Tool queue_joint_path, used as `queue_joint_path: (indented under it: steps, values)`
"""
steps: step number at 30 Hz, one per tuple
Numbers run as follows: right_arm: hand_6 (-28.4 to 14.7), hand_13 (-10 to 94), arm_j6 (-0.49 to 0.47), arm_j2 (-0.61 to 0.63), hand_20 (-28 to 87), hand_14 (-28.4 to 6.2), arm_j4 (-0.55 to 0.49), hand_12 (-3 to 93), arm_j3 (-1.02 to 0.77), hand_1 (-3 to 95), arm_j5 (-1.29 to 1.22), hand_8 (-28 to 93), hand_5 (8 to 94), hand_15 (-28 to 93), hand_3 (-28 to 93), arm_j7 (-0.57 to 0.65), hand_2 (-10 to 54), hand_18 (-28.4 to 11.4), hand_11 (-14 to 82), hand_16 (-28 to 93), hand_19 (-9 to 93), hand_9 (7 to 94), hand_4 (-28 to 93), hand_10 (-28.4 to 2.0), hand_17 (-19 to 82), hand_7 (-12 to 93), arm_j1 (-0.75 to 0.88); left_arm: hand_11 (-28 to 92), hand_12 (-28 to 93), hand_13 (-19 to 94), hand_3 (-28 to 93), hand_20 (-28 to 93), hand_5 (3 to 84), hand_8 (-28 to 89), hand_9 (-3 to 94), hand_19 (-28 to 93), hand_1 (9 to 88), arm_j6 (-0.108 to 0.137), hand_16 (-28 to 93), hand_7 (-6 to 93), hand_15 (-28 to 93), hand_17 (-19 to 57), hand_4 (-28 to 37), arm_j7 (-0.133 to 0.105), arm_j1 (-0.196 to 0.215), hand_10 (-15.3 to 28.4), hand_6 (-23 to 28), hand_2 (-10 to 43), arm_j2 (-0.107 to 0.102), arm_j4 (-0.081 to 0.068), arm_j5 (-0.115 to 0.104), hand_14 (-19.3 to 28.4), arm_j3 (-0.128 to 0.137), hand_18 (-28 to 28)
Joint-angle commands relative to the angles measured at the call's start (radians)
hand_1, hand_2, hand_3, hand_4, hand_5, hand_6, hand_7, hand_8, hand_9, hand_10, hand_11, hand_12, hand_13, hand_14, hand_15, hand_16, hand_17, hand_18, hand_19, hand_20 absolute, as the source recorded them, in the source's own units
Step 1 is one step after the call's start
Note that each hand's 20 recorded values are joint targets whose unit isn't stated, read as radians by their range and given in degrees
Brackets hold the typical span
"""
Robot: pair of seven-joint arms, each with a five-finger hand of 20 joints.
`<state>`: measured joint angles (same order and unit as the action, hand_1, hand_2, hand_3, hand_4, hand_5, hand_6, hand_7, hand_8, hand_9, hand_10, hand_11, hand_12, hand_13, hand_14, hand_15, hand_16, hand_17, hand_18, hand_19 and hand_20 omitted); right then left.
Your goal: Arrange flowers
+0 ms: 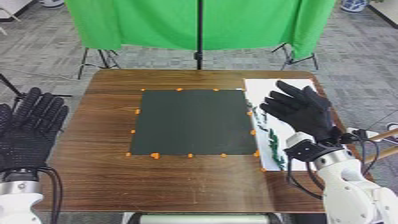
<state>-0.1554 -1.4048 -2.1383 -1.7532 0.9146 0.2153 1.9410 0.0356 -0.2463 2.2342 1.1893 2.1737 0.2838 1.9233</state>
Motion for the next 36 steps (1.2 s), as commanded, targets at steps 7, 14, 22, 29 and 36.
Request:
queue_joint_path:
  steps: [7,14,22,29,36]
  values:
    - [-5.3,34,0.032,0.046,15,-16.7,-0.029,13.4,-0.016,16.7,0.314,-10,43.6,10,80,-0.007,7.5,-18.4,5.5,19,26,41.0,-22,-18.0,14,13,0.024,13,11,29,73,12,46.6,-8,39.0,20,24.6,0.016,-4,10.2,23,1.7,-28.3,0.005,-0.008,12.7,6.8,11.1,-0.005,-0.014,0.006,12.6,-0.018,10.2]
    - [-6.3,33,0.265,0.128,16,-17.9,-0.085,13.5,0.078,19.1,0.921,-11,43.5,15,79,0.099,-1.0,-20.2,7.6,18,35,40.4,-22,-19.1,12,14,0.072,13,11,29,72,12,46.6,-8,39.1,20,24.9,0.021,-4,10.2,24,1.6,-28.3,0.003,-0.009,12.9,6.8,11.8,-0.004,-0.016,0.006,12.8,-0.024,10.2]
    - [-7.1,38,0.221,0.185,24,-18.3,-0.079,20.2,0.162,22.2,1.5,-11,47.7,50,78,0.173,-9.5,-23.7,17.6,23,52,47.7,-27,-19.3,11,15,0.105,14,11,30,72,13,46.7,-8,39.2,21,25.1,0.012,-4,10.2,26,1.3,-28.3,-0.004,-0.004,13.2,7.1,12.2,-0.002,-0.012,-0.056,13.6,-0.019,10.4]
    - [-7.1,36,0.112,0.22,33,-21.9,-0.069,26.8,0.212,23.0,1.763,-10,49.7,68,73,0.262,-9.5,-25.0,31.3,30,60,48.7,-28,-20.7,12,23,0.148,14,11,30,72,13,46.8,-8,39.6,21,25.1,0.013,-4,10.2,27,1.2,-28.3,-0.006,0.005,13.3,7.1,12.3,0.0,-0.009,-0.075,13.7,-0.023,10.6]
    - [-8.0,36,0.105,0.249,35,-23.4,-0.061,30.5,0.262,23.5,1.825,-9,49.6,71,71,0.361,-9.5,-26.0,39.2,31,64,47.6,-28,-22.3,13,27,0.153,14,11,30,72,13,46.9,-8,39.5,22,25.1,0.011,-4,10.3,28,1.2,-28.3,-0.008,0.001,13.3,7.1,12.3,-0.004,-0.013,-0.071,13.8,-0.022,10.7]
